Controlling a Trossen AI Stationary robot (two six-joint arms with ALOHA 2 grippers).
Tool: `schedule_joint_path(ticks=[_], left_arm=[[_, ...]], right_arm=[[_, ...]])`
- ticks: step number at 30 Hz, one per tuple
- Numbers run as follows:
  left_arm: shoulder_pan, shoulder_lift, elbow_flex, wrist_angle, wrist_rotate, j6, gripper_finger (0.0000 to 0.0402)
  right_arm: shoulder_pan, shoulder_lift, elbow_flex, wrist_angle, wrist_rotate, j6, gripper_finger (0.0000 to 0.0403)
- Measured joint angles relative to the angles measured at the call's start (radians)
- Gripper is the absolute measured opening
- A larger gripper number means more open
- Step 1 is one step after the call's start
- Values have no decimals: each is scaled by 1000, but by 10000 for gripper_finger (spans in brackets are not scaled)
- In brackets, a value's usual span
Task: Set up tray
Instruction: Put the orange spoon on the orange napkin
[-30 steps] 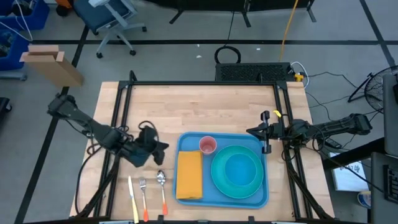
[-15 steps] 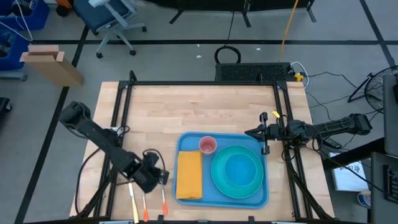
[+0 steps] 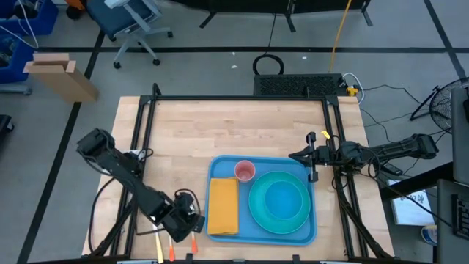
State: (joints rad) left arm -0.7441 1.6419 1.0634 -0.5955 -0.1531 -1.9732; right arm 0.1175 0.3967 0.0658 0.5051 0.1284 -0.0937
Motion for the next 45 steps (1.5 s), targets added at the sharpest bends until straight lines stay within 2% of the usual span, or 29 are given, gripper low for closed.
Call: schedule_joint_path(ticks=[3,6,13,22,45], left_arm=[[4,46,9,-3,64,-45,259],[4,82,8,-9,83,-72,275],[26,131,8,-46,143,-78,270],[83,172,11,-60,208,10,211],[81,178,6,-67,189,65,14]], right_arm=[[0,0,0,0,0,0,0],[0,0,0,0,0,0,0],[0,0,0,2,1,-4,0],[0,0,0,11,1,3,0],[0,0,0,19,1,2,0]])
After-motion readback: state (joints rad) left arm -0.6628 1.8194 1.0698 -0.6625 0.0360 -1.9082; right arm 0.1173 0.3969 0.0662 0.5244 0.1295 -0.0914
